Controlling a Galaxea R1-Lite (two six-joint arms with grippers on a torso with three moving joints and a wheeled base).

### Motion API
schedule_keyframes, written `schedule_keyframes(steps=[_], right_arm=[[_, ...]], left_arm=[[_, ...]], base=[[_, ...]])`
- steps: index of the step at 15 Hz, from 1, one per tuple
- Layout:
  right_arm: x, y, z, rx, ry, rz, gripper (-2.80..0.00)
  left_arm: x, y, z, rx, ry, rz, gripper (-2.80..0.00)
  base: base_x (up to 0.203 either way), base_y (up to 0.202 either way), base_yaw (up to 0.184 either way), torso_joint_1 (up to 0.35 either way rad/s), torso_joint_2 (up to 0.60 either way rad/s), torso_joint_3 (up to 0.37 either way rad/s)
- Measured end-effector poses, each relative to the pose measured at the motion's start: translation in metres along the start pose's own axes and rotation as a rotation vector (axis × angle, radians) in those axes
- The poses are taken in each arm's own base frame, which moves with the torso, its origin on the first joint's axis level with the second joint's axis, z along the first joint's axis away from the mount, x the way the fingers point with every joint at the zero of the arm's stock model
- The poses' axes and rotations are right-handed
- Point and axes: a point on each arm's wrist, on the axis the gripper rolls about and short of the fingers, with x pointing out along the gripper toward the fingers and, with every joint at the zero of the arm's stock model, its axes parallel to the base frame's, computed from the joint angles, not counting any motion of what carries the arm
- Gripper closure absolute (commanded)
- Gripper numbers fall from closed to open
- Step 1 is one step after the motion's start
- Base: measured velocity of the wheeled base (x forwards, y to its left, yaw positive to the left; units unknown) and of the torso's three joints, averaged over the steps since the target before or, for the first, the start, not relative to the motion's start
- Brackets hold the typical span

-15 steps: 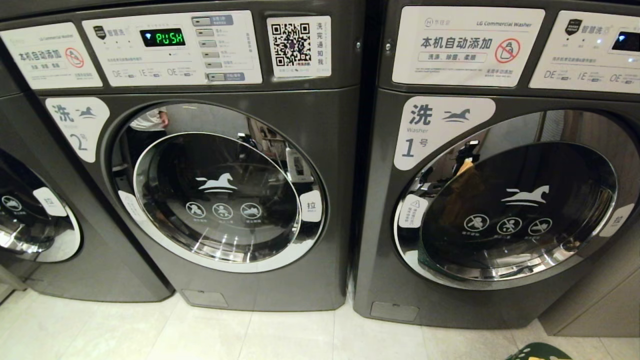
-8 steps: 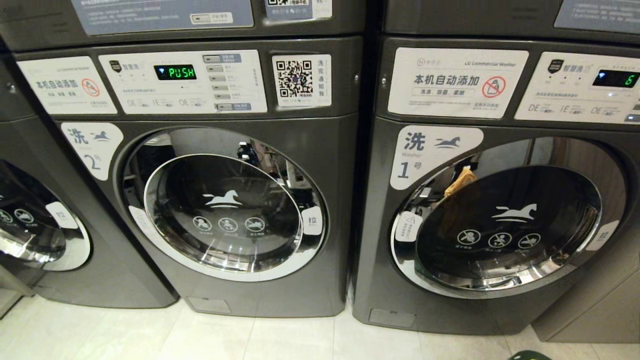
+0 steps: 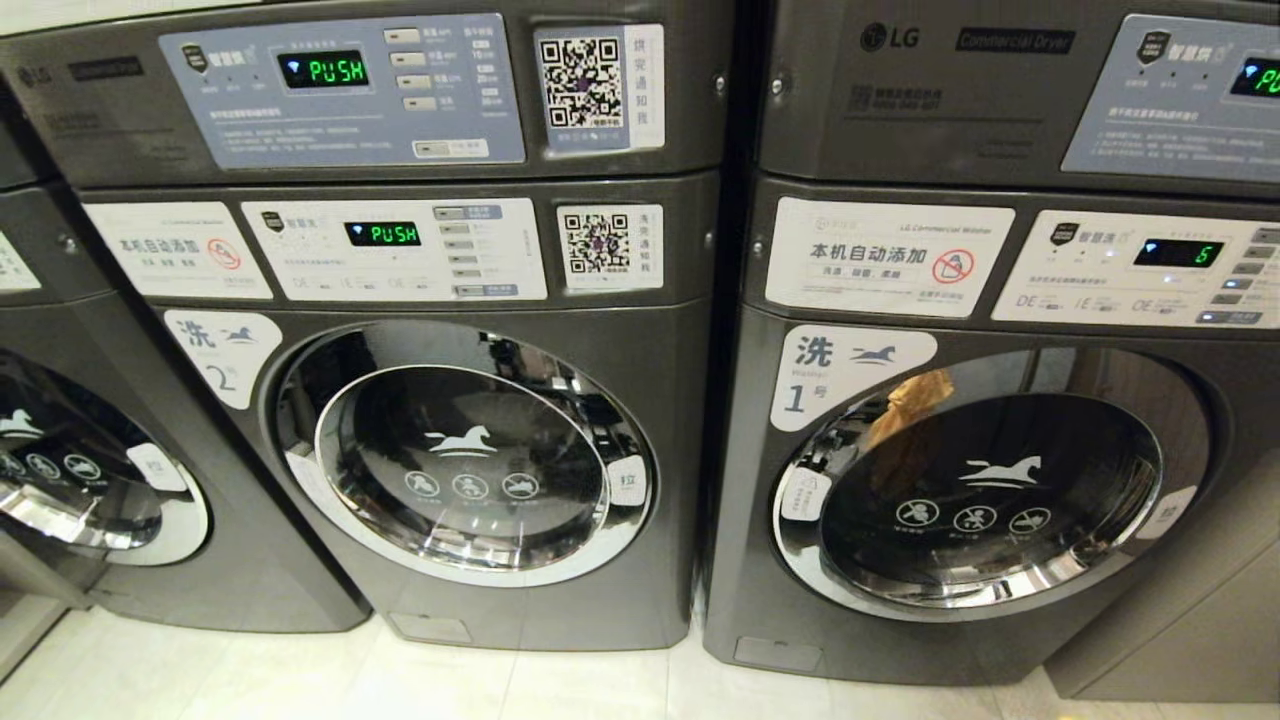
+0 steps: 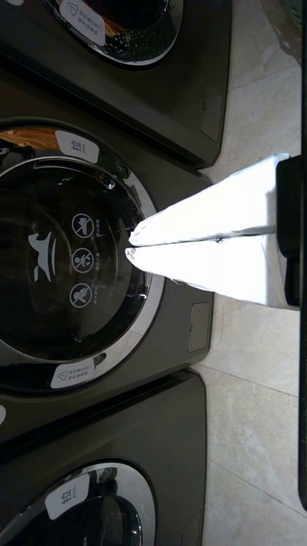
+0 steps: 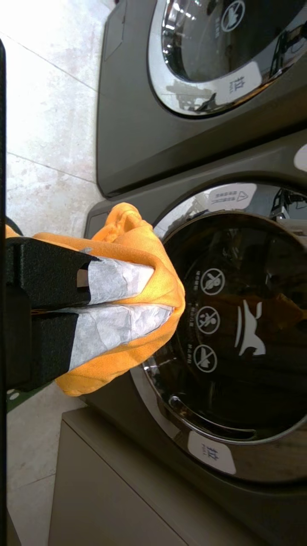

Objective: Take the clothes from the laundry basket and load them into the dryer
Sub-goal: Put the clothes in the dryer

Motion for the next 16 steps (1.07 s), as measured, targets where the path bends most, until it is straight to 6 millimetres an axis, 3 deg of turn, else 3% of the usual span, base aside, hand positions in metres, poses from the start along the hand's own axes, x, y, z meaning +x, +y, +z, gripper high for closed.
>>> schedule_keyframes(steps=[16], right_arm=[[0.0000,0.0001,0.0001,-0.021,0.000,0.004,0.00]], left_arm=[[0.0000,0.0000,0.0000,0.000,0.000,0.000,0.00]], base=[[0.000,0.000,0.000,0.219,-0.54,-0.327]])
